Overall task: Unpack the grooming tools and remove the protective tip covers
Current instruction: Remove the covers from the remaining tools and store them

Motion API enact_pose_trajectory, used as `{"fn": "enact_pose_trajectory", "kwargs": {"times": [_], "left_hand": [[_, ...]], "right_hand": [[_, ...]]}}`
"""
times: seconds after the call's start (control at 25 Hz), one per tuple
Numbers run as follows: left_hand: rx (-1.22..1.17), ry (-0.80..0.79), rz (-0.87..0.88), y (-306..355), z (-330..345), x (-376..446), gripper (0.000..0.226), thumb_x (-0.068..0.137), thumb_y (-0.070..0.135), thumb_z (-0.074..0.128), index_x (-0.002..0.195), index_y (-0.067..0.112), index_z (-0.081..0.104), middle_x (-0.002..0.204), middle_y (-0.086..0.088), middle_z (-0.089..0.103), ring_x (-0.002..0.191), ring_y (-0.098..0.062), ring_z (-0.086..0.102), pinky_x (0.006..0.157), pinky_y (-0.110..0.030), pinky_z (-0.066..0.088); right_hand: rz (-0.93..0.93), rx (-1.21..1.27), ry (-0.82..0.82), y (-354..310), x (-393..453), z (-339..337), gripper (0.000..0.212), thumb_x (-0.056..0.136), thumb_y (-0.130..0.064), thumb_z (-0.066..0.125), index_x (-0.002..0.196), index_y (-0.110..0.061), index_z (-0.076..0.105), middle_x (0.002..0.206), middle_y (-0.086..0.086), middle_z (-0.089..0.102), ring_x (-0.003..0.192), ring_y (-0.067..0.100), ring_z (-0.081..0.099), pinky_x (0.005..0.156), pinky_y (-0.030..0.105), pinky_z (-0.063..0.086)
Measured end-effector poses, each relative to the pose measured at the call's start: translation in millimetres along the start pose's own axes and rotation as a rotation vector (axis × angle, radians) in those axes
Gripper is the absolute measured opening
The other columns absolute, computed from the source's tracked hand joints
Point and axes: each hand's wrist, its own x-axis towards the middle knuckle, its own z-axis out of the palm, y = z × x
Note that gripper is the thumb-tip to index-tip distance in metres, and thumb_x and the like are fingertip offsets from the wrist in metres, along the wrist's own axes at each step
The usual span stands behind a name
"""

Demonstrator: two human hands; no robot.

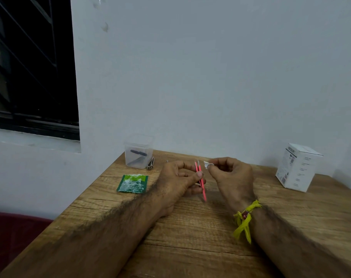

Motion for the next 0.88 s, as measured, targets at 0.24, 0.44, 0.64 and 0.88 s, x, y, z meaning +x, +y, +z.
{"fn": "enact_pose_trajectory", "kwargs": {"times": [0.24, 0.44, 0.64, 0.88], "left_hand": [[-0.035, -0.003, 0.007, 0.2, 0.8, -0.4, 0.014, 0.086, 0.0, 0.075, 0.099, 0.002, 0.07, 0.078, -0.012, 0.077, 0.065, -0.018, 0.074, 0.055, -0.026, 0.06], [-0.024, 0.013, 0.017, 0.3, 0.6, -0.9, 0.019, 0.083, 0.001, 0.077, 0.101, 0.001, 0.07, 0.081, -0.014, 0.077, 0.074, -0.023, 0.076, 0.059, -0.029, 0.062], [-0.006, 0.011, 0.027, 0.5, 1.3, -2.3, 0.018, 0.083, 0.002, 0.078, 0.099, 0.001, 0.071, 0.082, -0.016, 0.077, 0.074, -0.024, 0.076, 0.059, -0.031, 0.063], [-0.032, 0.015, 0.026, 0.9, 2.9, -3.1, 0.017, 0.083, 0.0, 0.077, 0.098, -0.002, 0.07, 0.076, -0.015, 0.075, 0.069, -0.022, 0.074, 0.055, -0.027, 0.06]], "right_hand": [[-0.043, 0.037, -0.086, -7.8, -7.4, 4.8, 0.012, 0.08, -0.007, 0.077, 0.079, -0.018, 0.075, 0.071, -0.002, 0.075, 0.065, 0.005, 0.07, 0.057, 0.017, 0.054], [-0.008, 0.051, -0.087, -8.5, -7.4, 4.5, 0.007, 0.079, -0.011, 0.08, 0.077, -0.016, 0.076, 0.07, -0.002, 0.076, 0.067, 0.009, 0.072, 0.057, 0.02, 0.055], [-0.099, -0.13, -0.056, -7.9, -7.2, 1.4, 0.007, 0.079, -0.014, 0.079, 0.076, -0.018, 0.074, 0.068, -0.004, 0.074, 0.066, 0.004, 0.07, 0.06, 0.021, 0.057], [-0.072, 0.078, -0.096, -10.5, -10.5, 2.7, 0.008, 0.083, -0.009, 0.078, 0.085, -0.017, 0.076, 0.075, -0.005, 0.076, 0.071, 0.006, 0.072, 0.06, 0.016, 0.054]]}}
